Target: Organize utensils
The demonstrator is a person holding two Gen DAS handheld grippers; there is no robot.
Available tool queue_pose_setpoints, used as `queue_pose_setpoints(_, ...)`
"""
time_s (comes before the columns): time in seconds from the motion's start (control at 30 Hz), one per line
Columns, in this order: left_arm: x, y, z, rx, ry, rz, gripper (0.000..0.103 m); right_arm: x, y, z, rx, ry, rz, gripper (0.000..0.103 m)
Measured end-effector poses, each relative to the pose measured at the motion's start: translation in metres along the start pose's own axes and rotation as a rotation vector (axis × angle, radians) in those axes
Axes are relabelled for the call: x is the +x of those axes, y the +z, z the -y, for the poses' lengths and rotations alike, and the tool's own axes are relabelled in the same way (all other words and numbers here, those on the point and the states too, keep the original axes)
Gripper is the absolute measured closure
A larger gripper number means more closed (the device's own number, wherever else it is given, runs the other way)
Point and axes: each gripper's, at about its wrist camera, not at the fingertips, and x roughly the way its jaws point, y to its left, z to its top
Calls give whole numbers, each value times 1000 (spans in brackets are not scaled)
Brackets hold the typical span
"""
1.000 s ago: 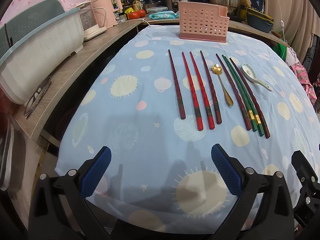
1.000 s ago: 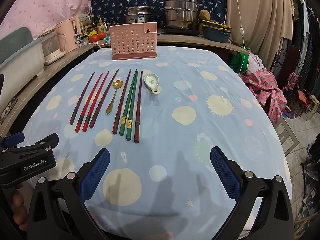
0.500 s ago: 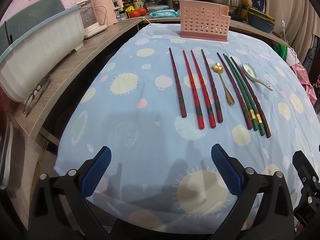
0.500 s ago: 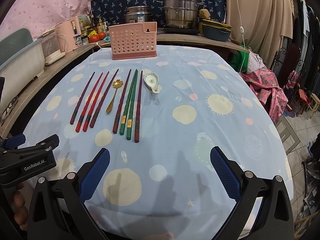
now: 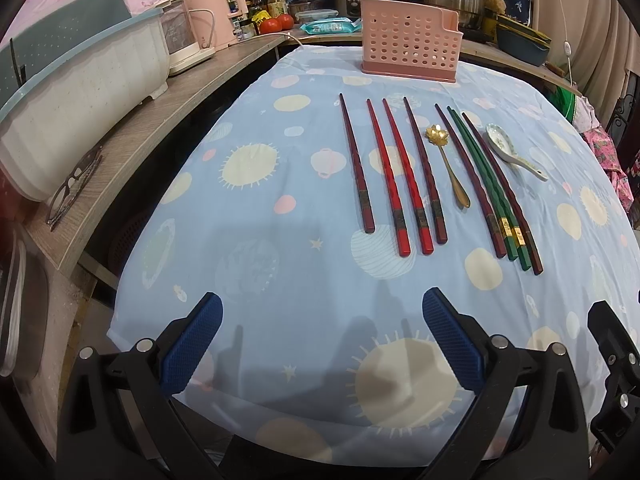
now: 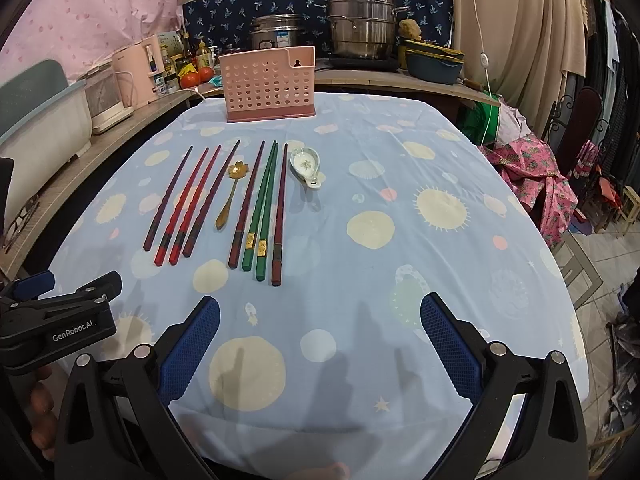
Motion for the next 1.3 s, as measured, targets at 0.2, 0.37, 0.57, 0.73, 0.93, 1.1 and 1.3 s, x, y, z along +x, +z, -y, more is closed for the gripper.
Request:
queue_pose_setpoints(0.2,0,0,-1,-1,-1,-1,8,0,0,0,1,0,-1,7)
queue_pose_setpoints(0.37,1,-1,-3,-8,-4,-10,8,0,0,1,2,1,-2,7)
queue_pose_setpoints(0.57,8,3,-9,-30,-10,-38,7,1,1,4,17,1,-8,7)
queue_pose_setpoints(0.73,20,12,-21,-92,-16,-55,7,8,1,9,28,1,-20,7)
queue_pose_setpoints(0.93,43,32,-21,-88,-40,-60,13,21,6,13,43,9,-29,7)
queue_pose_setpoints(1.1,68,47,-13,-81,-73,-95,29,36,20,15,56,18,-18,7)
queue_pose_setpoints(1.3,83,60,-7,-73,-91,-100,40,56,54,19,72,35,16,14)
